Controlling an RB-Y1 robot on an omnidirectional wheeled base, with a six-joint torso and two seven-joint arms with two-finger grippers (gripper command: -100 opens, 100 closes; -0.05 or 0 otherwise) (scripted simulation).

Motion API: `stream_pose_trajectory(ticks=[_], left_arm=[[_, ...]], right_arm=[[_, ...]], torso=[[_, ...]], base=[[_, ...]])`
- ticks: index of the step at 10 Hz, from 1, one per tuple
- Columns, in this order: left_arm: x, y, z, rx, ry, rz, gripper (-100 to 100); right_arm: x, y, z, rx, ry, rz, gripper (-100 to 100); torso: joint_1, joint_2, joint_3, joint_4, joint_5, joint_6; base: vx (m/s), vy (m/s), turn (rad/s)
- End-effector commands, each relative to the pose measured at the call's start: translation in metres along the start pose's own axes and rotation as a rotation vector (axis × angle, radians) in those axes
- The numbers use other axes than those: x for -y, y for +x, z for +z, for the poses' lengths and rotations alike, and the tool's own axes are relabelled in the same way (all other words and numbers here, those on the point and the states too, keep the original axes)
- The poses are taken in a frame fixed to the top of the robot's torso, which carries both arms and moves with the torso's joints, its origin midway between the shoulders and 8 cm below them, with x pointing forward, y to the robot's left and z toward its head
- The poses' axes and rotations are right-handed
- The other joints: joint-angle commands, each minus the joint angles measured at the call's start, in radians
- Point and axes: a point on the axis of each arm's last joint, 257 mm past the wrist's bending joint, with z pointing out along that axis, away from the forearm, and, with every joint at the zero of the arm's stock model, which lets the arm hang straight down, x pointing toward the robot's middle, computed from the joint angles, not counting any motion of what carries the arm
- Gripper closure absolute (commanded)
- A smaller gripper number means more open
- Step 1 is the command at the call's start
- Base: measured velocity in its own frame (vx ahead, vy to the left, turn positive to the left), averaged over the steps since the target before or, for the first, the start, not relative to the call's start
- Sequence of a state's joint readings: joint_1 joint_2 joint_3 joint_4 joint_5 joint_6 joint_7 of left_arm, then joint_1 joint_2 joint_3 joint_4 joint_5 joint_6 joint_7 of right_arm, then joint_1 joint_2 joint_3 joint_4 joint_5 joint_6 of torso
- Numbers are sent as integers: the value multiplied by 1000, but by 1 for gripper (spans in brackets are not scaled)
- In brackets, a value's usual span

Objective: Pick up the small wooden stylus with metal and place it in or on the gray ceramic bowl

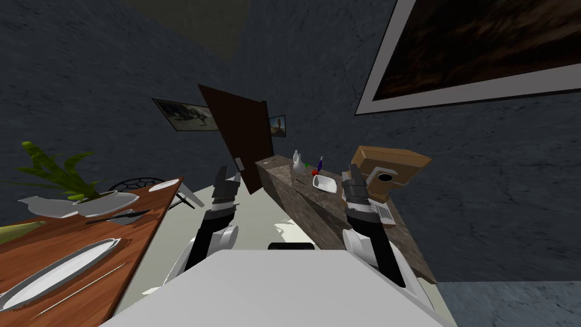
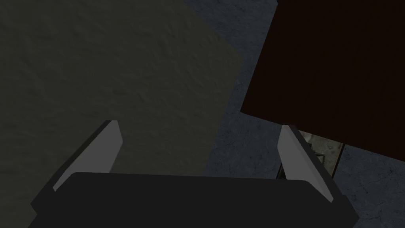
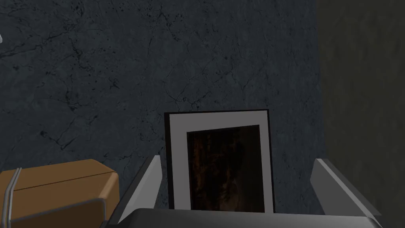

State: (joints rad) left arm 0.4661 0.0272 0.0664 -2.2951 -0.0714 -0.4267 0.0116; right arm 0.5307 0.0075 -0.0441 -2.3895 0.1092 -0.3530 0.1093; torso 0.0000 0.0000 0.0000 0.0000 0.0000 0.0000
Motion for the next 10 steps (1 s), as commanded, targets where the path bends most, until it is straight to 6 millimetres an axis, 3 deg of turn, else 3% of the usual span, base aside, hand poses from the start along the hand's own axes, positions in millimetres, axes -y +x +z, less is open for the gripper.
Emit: stream_pose_trajectory(ticks=[1, 10], left_arm=[[0, 0, 0, 0, 0, 0, 0], [0, 0, 0, 0, 0, 0, 0]], right_arm=[[-1, 6, 0, -35, -15, -17, -100], [10, 38, -5, -246, -97, -144, -100]], torso=[[0, 0, 0, 0, 0, 0], [7, 2, 1, 0, 2, 0]], base=[[-19, 33, -29], [-39, 108, -39]])
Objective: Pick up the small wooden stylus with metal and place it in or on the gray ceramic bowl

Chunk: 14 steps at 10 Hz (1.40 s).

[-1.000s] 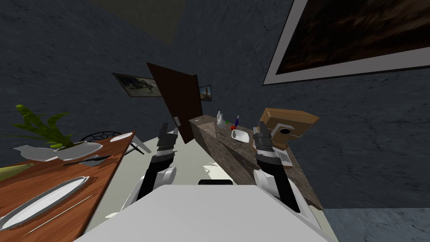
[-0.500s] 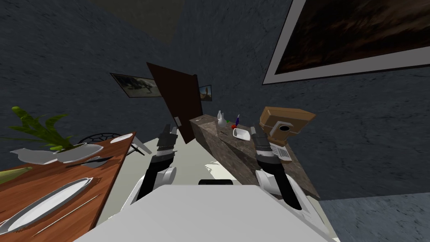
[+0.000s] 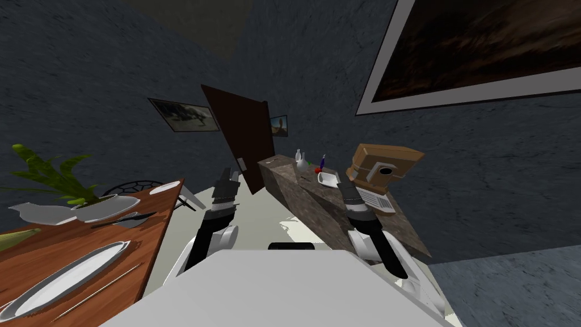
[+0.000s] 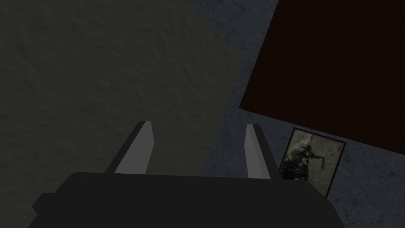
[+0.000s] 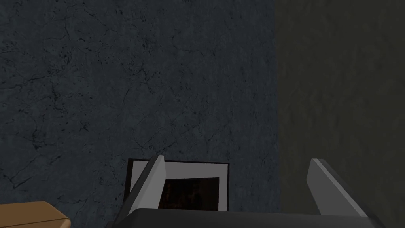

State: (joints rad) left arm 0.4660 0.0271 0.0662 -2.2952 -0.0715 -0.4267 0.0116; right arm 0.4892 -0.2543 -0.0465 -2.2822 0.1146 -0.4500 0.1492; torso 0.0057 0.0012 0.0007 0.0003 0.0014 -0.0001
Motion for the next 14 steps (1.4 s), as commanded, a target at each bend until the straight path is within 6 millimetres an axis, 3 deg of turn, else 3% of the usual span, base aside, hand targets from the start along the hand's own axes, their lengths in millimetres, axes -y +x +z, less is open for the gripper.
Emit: stream_pose_trajectory(ticks=[1, 9, 14], left_arm=[[0, 0, 0, 0, 0, 0, 0], [0, 0, 0, 0, 0, 0, 0], [0, 0, 0, 0, 0, 0, 0]], right_arm=[[6, 7, -2, -47, -11, -34, -100], [43, 35, -19, -256, -34, -183, -100], [82, 53, -47, -429, -30, -299, -100]], torso=[[0, 0, 0, 0, 0, 0], [1, -4, -2, -1, 0, 0], [0, -5, -3, -1, 0, 0]], base=[[-29, 88, -28], [17, 117, -15], [46, 103, 7]])
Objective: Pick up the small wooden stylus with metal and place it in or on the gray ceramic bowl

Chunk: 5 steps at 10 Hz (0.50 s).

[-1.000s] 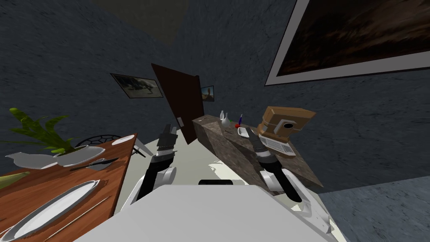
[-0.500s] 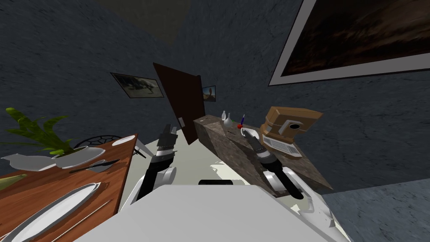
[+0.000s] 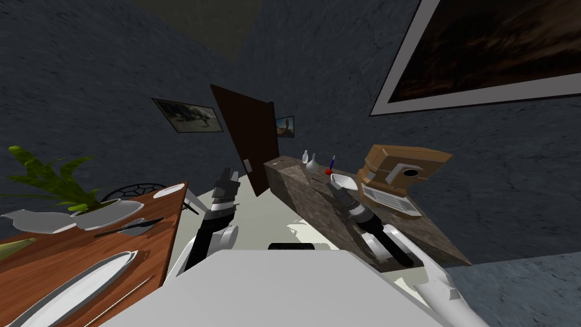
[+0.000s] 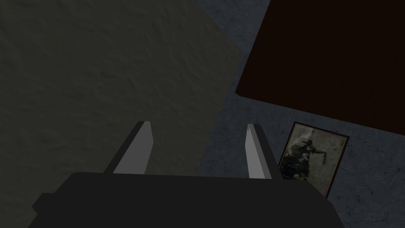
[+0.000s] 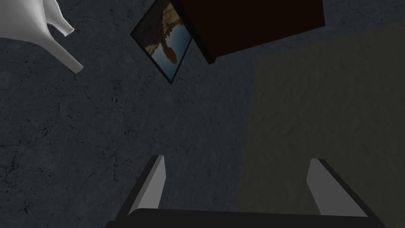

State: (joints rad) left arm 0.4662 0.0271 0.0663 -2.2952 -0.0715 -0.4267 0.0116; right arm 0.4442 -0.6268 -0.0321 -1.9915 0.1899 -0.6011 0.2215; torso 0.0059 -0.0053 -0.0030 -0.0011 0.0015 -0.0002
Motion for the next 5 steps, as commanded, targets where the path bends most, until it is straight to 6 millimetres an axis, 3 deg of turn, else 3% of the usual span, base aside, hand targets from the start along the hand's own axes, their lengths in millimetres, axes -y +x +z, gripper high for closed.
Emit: stream_pose_trajectory(ticks=[1, 2, 5], left_arm=[[0, 0, 0, 0, 0, 0, 0], [0, 0, 0, 0, 0, 0, 0], [0, 0, 0, 0, 0, 0, 0]], right_arm=[[5, 7, -5, -40, -2, -25, -100], [17, 20, -15, -98, 5, -57, -100], [30, 34, -27, -179, 6, -103, -100]], torso=[[0, 0, 0, 0, 0, 0], [0, 1, 0, 0, 0, 0], [1, -1, -1, 0, 0, 0]], base=[[60, 92, 8], [53, 118, 25], [79, 100, 15]])
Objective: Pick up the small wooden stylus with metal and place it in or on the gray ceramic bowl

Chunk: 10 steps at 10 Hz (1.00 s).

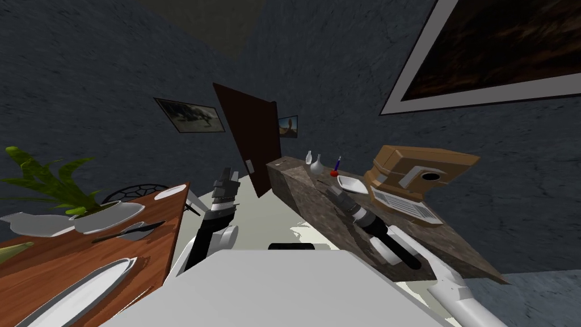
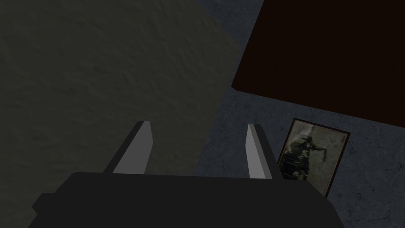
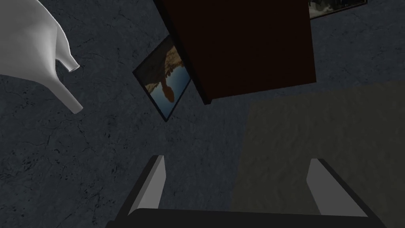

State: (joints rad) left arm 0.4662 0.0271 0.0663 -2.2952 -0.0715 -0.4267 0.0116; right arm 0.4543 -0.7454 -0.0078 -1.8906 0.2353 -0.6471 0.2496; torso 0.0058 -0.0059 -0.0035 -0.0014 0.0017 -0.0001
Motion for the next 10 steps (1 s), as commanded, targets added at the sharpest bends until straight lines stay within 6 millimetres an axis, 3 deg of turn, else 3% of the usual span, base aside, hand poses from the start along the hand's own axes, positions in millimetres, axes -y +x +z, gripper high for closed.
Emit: stream_pose_trajectory(ticks=[1, 2, 3, 4, 5, 8, 9, 10], left_arm=[[0, 0, 0, 0, 0, 0, 0], [0, 0, 0, 0, 0, 0, 0], [0, 0, 0, 0, 0, 0, 0], [0, 0, 0, 0, 0, 0, 0], [0, 0, 0, 0, 0, 0, 0], [0, 0, 0, 0, 0, 0, 0], [0, 0, 0, 0, 0, 0, 0], [0, 0, 0, 0, 0, 0, 0]], right_arm=[[12, 16, -12, -73, 1, -38, -100], [15, 17, -14, -88, 4, -46, -100], [27, 34, -27, -156, 11, -75, -100], [28, 34, -28, -163, 9, -81, -100], [37, 49, -42, -232, 11, -109, -100], [52, 65, -62, -320, 19, -145, -100], [63, 80, -83, -396, 25, -168, -100], [63, 79, -83, -402, 23, -173, -100]], torso=[[0, 0, 0, 0, 0, 0], [0, 0, 0, 0, 0, 0], [-1, 1, 1, 0, 0, 0], [-1, -1, 0, 0, 0, 0], [-1, 0, 0, 0, 0, 0], [1, -1, -1, 0, 0, 0], [-1, -1, -1, 0, 0, 0], [-1, -2, -1, 0, 0, 0]], base=[[75, 105, 36], [62, 80, 12], [100, 83, 39], [86, 88, 17], [80, 117, 52], [94, 94, 28], [110, 86, 44], [94, 78, 31]])
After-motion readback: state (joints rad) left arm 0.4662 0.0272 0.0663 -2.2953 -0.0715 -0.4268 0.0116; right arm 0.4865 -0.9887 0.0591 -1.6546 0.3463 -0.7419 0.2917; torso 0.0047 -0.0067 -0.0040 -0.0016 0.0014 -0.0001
